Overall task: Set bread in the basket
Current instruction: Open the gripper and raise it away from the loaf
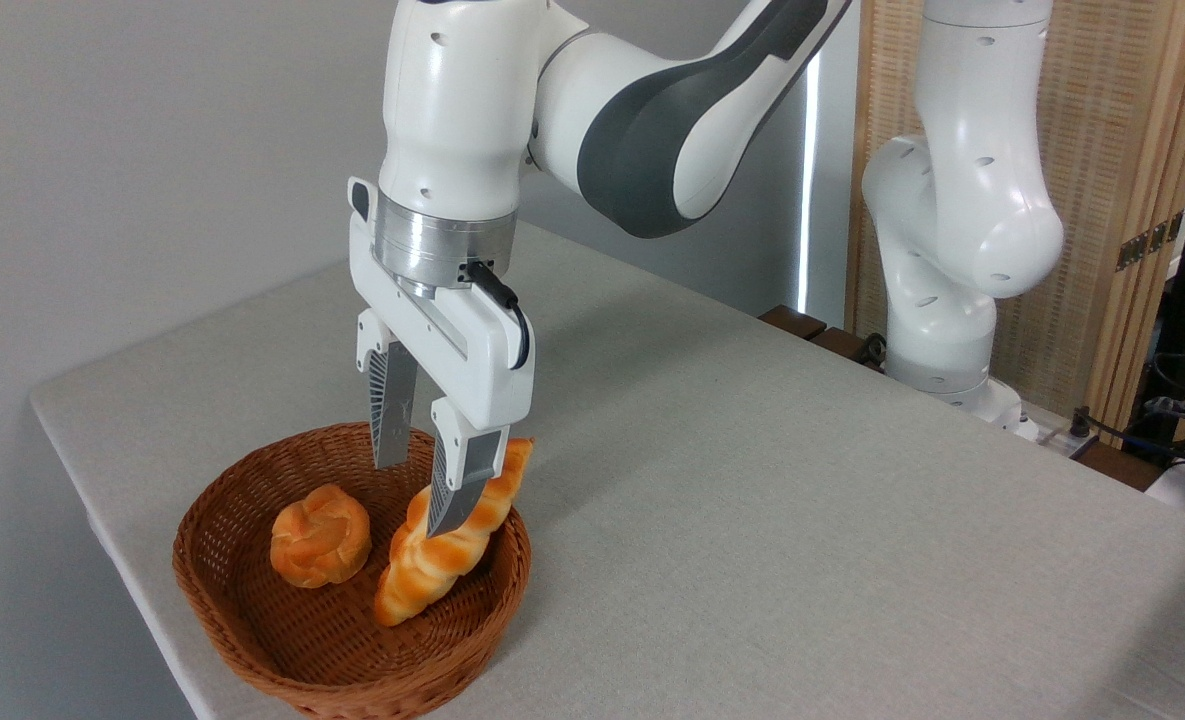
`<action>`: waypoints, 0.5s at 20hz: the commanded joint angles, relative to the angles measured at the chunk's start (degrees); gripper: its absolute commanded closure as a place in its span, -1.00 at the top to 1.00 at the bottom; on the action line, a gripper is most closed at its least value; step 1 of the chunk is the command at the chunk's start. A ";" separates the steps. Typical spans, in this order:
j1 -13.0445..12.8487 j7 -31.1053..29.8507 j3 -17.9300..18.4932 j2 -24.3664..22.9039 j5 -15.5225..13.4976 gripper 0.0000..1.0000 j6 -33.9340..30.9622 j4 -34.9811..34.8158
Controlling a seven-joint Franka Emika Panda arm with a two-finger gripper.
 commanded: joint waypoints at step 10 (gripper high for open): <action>-0.33 -4.58 0.43 0.08 0.62 1.00 -5.49 6.69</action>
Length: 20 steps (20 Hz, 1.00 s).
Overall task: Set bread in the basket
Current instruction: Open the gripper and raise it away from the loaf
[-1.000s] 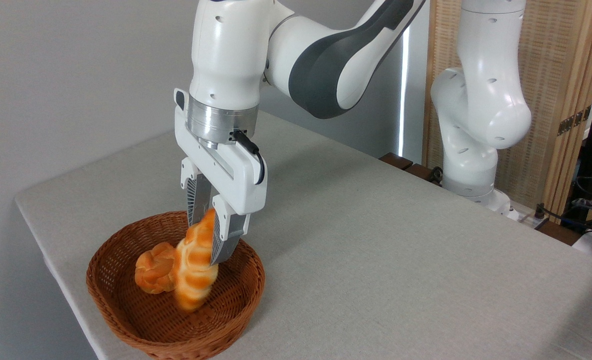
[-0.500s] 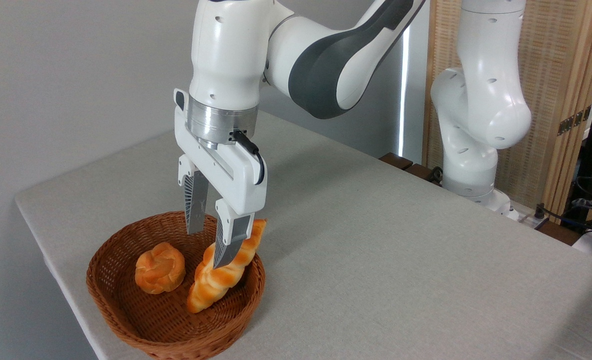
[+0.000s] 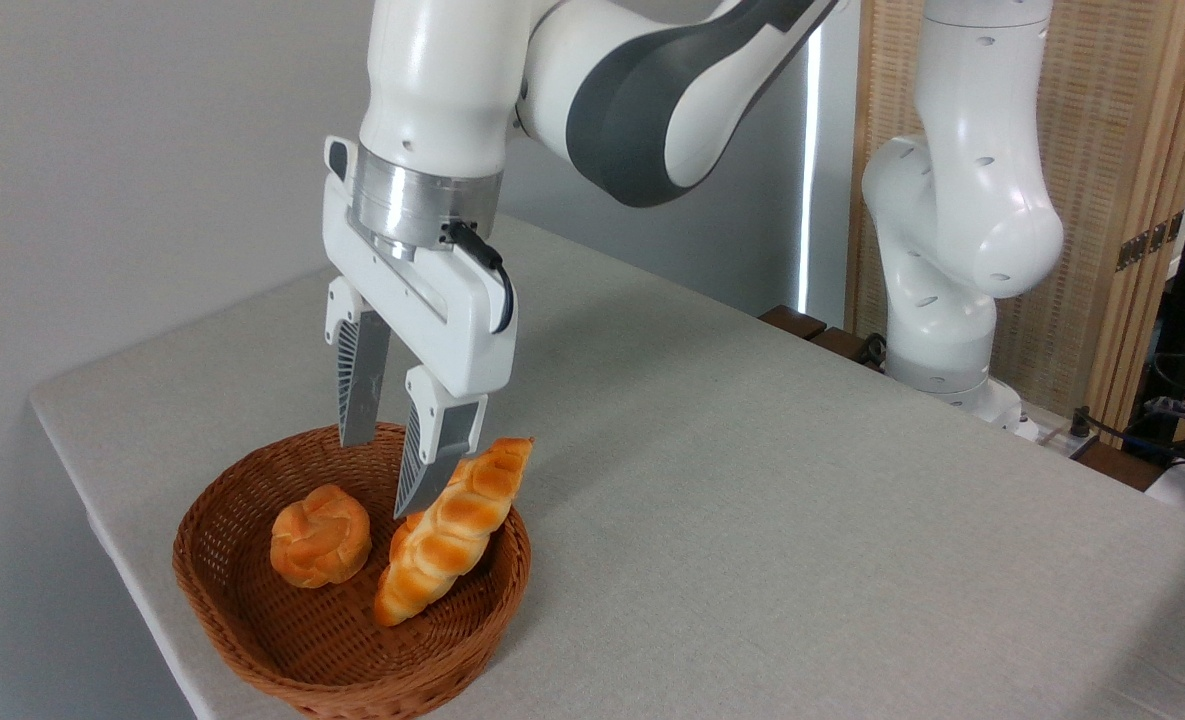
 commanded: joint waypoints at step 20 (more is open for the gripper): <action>6.53 -16.77 -12.58 -1.22 15.65 1.00 -24.08 10.91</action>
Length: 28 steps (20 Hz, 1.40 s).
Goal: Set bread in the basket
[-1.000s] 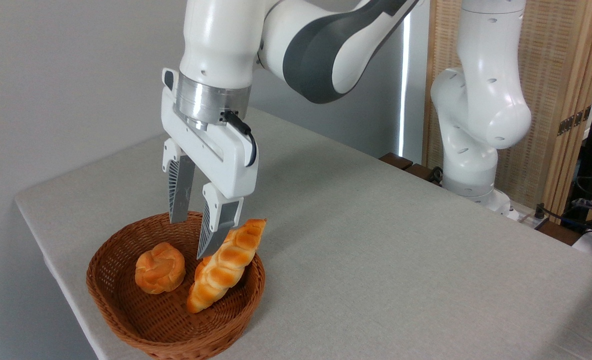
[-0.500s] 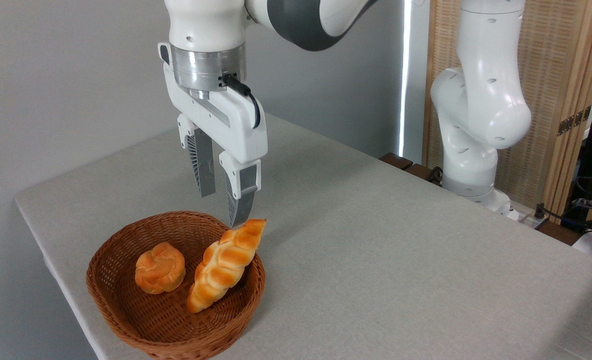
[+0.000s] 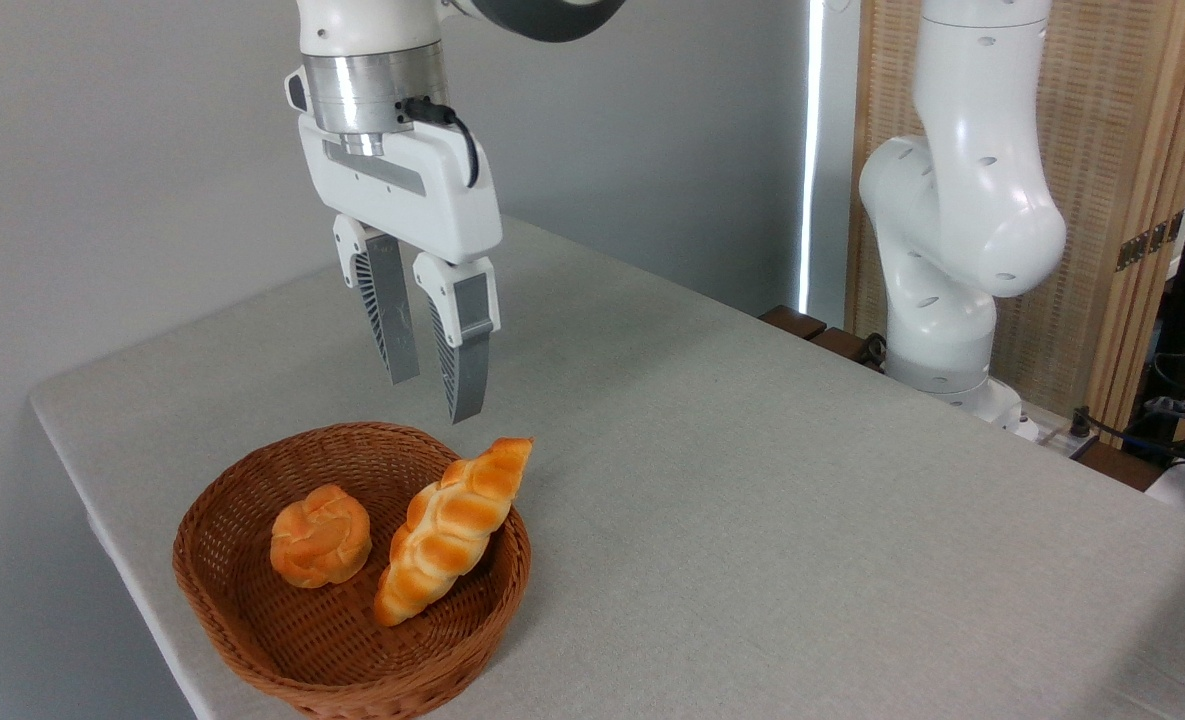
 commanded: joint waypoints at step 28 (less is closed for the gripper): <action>12.98 2.86 -10.17 2.84 -2.61 1.00 -10.81 7.99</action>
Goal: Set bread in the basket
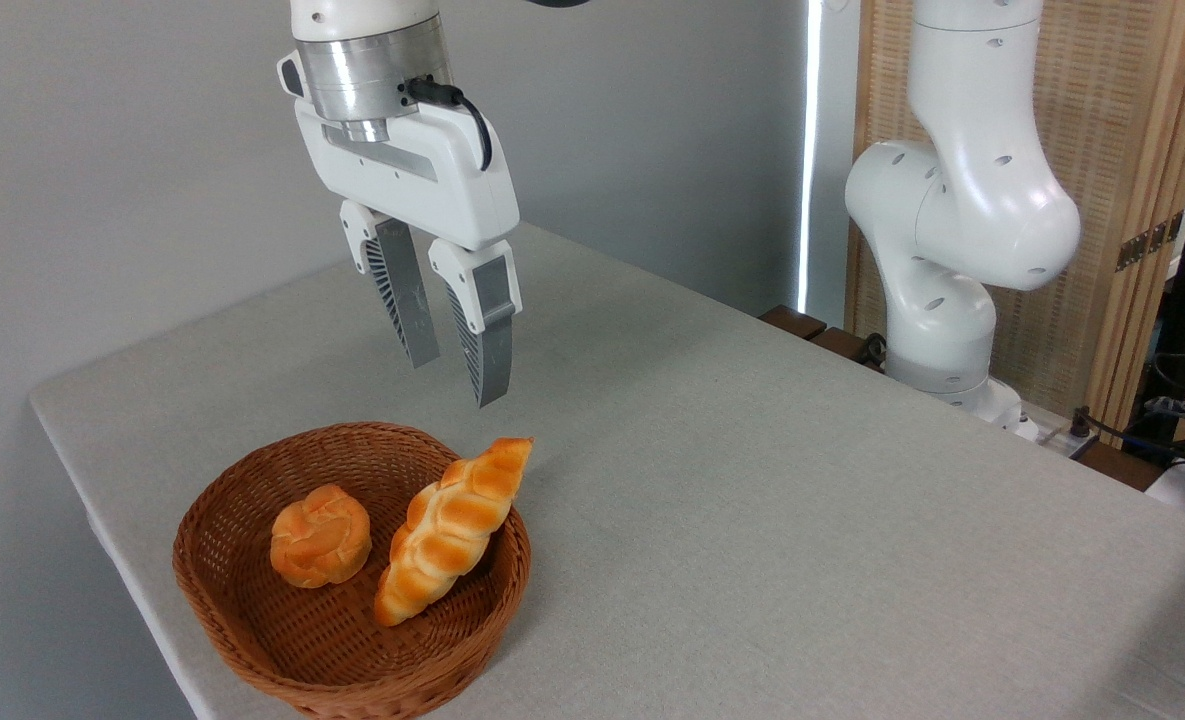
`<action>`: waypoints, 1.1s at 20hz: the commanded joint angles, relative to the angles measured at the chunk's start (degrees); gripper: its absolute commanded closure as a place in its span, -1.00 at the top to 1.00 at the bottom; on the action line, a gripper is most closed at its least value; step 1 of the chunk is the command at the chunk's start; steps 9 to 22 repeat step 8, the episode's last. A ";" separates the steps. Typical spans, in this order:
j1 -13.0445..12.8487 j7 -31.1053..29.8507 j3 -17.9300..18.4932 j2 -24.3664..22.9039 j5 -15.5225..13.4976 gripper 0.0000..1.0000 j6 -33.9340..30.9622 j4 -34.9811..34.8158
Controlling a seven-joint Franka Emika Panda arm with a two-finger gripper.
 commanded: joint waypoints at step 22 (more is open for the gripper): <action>-0.22 0.88 0.77 0.17 -0.04 1.00 0.45 1.08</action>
